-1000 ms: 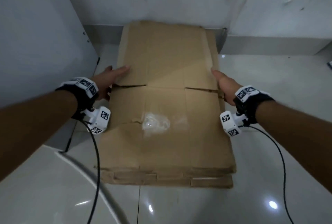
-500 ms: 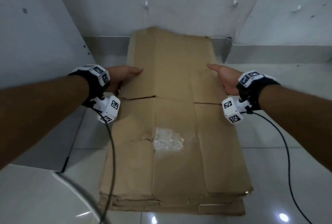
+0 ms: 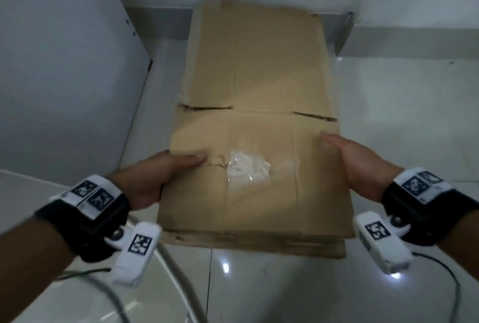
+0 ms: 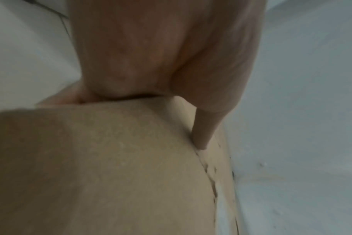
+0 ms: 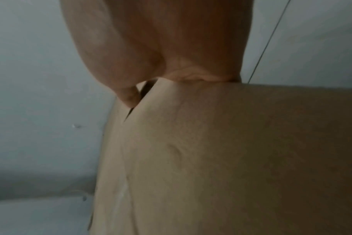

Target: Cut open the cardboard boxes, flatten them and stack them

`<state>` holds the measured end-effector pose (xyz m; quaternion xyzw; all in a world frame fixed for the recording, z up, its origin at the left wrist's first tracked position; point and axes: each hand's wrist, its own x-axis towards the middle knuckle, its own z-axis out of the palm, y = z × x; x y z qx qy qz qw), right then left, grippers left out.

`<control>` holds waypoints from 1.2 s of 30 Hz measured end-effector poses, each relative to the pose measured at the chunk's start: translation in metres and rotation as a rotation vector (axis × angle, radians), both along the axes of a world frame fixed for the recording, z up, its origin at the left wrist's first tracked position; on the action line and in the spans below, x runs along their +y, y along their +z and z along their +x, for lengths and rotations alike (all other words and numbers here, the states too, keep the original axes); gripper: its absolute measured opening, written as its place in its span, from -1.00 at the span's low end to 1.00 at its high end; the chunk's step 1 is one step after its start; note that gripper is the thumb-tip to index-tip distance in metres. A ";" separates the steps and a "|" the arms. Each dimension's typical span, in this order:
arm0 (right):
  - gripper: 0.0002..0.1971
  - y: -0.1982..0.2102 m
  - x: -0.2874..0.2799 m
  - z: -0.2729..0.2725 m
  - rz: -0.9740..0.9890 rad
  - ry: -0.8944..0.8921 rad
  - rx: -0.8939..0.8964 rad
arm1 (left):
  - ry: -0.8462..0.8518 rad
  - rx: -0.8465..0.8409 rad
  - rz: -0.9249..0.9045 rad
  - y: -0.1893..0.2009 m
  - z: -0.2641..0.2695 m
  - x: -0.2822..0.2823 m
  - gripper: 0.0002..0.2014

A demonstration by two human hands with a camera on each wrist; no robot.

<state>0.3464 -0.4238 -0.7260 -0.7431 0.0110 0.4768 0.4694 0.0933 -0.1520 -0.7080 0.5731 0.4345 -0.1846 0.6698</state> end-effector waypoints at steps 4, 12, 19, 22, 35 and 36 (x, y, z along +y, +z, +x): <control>-0.43 0.004 -0.015 -0.007 0.032 -0.032 -0.046 | 0.117 -0.083 0.027 0.004 -0.016 0.003 -0.30; -0.49 -0.006 -0.051 -0.055 0.148 -0.187 0.007 | 0.221 -0.080 0.077 0.002 -0.049 -0.039 -0.25; -0.51 -0.015 -0.065 -0.089 0.154 -0.237 0.033 | 0.307 -0.120 -0.015 -0.002 -0.069 -0.065 -0.37; -0.30 0.001 -0.070 -0.083 0.054 -0.150 -0.124 | 0.256 -0.101 0.128 0.002 -0.071 -0.057 -0.14; -0.47 -0.003 -0.054 -0.082 -0.133 0.108 -0.480 | 0.064 -0.159 0.369 -0.004 -0.043 -0.040 -0.49; -0.40 0.000 -0.052 -0.085 -0.160 0.112 -0.521 | 0.062 -0.163 0.430 -0.001 -0.043 -0.043 -0.40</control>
